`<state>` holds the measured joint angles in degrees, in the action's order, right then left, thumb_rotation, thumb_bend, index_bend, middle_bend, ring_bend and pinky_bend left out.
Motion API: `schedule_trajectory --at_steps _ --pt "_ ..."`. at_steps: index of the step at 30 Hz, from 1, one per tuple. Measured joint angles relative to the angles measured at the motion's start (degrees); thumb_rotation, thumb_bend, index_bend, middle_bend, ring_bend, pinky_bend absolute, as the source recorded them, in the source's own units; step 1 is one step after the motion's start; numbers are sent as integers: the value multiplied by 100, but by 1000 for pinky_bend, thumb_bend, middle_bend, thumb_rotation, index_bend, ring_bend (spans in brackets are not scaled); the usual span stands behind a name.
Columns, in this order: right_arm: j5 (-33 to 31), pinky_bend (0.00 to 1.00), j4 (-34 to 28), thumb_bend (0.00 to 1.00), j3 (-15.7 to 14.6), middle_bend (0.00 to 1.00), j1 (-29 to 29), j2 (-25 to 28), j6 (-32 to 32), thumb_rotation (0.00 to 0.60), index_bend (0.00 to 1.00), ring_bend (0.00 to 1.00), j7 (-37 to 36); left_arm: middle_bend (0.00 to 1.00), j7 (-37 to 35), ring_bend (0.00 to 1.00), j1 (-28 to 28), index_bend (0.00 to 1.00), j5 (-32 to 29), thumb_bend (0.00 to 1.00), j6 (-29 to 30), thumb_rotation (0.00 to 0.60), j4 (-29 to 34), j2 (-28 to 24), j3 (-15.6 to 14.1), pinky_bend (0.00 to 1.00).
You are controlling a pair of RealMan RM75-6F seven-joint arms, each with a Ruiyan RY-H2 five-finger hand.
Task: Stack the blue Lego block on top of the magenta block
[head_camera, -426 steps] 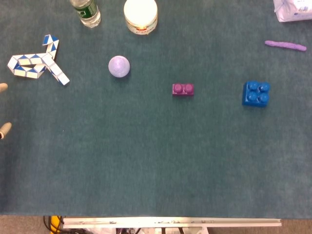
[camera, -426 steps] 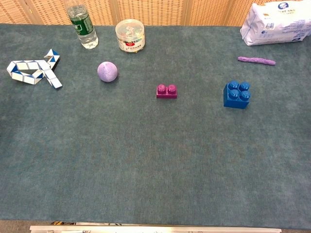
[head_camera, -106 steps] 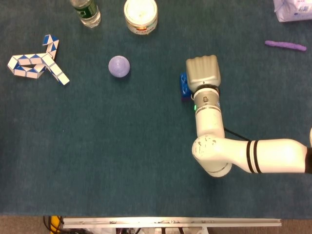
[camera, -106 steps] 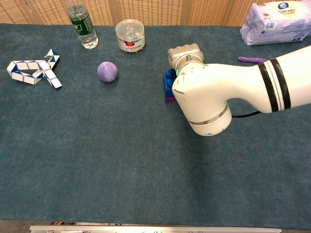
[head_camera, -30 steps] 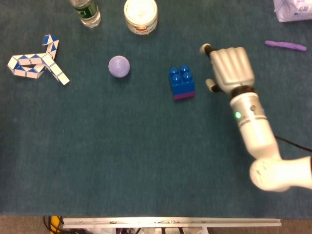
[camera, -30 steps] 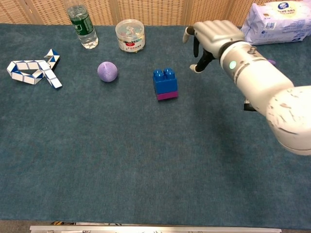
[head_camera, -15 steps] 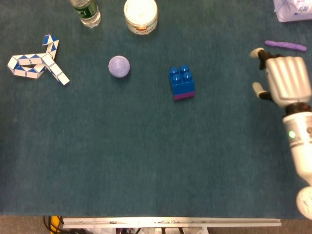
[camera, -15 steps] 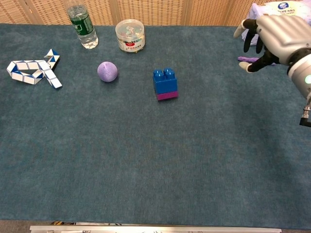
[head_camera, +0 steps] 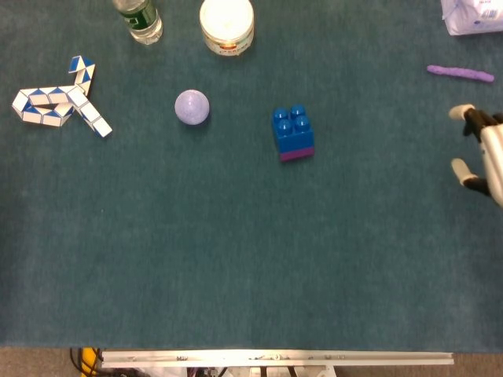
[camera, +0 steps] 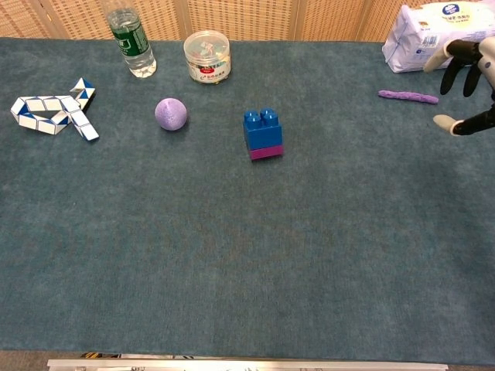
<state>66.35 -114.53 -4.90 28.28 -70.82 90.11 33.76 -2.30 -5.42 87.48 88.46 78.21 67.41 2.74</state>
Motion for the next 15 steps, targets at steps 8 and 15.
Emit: schedule_trajectory --at_steps 8,15 --pt "845 716 206 157 -328 487 -476 670 -47 600 334 488 -324 183 373 174 48 234 -15 149 94 600 -47 128 14 162" --pt "1069 714 513 157 -299 487 -819 716 -46 600 334 488 -633 183 538 174 27 234 13 149 90 600 -61 185 25 162"
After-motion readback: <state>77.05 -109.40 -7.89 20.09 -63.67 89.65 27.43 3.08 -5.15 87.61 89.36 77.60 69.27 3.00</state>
